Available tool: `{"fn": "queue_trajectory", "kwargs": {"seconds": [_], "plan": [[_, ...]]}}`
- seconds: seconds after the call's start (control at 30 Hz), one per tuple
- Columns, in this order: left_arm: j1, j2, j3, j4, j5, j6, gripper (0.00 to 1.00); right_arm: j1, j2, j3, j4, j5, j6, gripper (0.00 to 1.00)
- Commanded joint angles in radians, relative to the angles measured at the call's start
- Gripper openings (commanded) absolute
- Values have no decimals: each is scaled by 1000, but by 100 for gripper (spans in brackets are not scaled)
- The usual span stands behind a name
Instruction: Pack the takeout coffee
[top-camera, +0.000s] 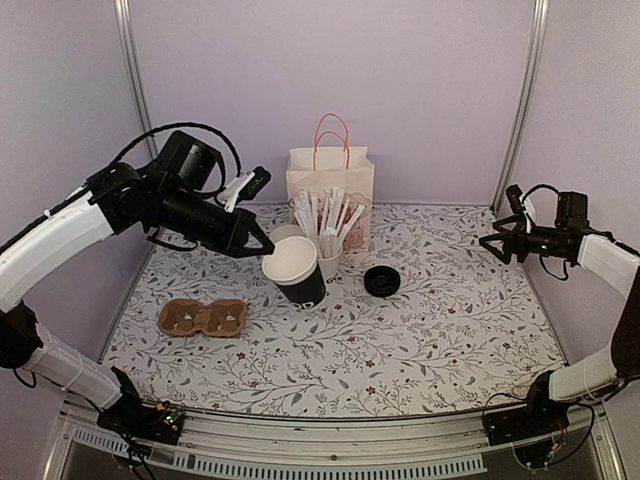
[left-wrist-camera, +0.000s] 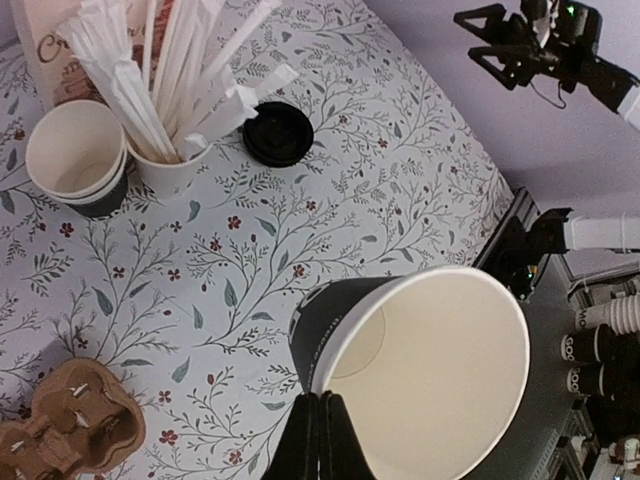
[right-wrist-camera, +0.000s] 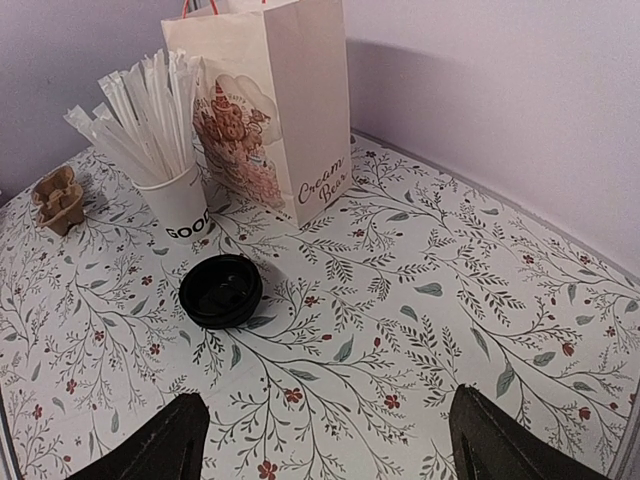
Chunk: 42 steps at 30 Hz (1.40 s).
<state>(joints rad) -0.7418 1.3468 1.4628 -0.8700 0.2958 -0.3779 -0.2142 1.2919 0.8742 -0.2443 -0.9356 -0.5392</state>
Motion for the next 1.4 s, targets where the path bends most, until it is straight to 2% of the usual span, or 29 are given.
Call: {"fn": "queue_trajectory", "kwargs": {"seconds": [0.0,0.17,0.33,0.87,1.07,1.37], "plan": [[-115,29,-35,11,-56,-31,0,8,16,25,-12,2,-5,86],[-195,112,-76,66,-87,-55,0,7,24,25,-14,0,-2,86],[-227,199,-99,120,-97,-85,0,8,24,26,-13,0,-4,87],[-242,398,-89,209,-128,-79,0,9,26,31,-25,-5,-11,86],[-243,417,-87,216,-134,-77,13,9,31,34,-30,-3,-16,87],[-242,400,-58,174,-142,-72,16,10,40,35,-33,-2,-17,86]]}}
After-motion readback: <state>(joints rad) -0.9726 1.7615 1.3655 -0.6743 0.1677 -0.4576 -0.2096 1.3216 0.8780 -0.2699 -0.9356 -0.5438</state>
